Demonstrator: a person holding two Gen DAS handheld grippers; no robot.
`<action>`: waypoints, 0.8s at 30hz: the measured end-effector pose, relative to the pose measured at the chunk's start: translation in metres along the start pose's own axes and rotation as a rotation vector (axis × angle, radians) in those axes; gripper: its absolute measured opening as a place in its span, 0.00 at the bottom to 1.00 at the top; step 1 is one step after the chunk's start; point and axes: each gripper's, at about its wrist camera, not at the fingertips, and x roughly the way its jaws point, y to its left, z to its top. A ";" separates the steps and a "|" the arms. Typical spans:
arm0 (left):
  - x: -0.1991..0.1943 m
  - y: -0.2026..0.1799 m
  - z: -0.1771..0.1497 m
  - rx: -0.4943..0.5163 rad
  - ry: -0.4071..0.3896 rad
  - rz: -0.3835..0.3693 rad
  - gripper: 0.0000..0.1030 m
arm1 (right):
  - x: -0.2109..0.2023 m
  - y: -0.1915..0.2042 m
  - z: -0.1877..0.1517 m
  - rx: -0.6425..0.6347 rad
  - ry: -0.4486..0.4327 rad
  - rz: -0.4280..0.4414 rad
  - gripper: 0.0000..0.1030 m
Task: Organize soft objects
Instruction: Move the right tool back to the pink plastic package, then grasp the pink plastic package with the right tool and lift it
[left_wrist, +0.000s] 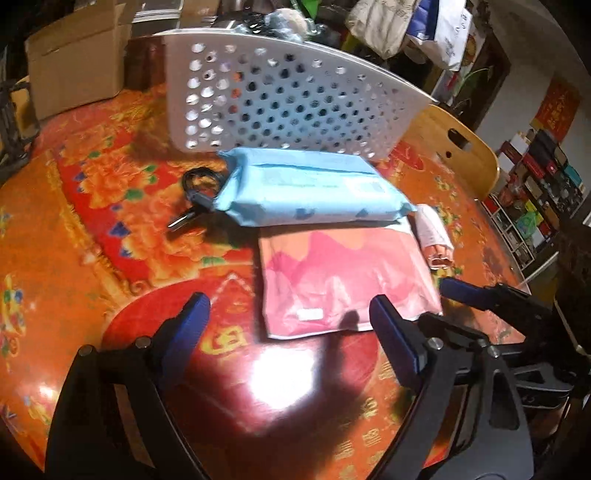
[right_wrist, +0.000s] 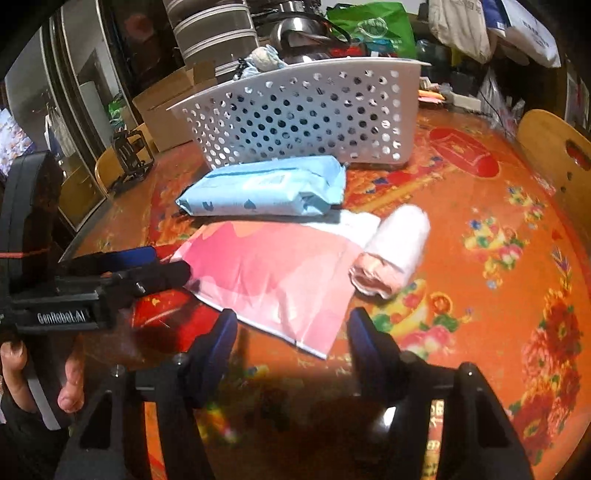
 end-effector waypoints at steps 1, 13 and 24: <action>0.002 -0.003 0.000 0.007 -0.002 -0.011 0.84 | 0.000 0.001 0.002 -0.007 0.002 0.005 0.60; 0.013 -0.025 0.000 0.074 -0.006 -0.045 0.45 | 0.014 0.008 0.010 -0.088 0.022 0.018 0.36; 0.004 -0.030 -0.014 0.097 -0.004 -0.080 0.27 | 0.009 0.012 0.004 -0.118 0.020 -0.002 0.17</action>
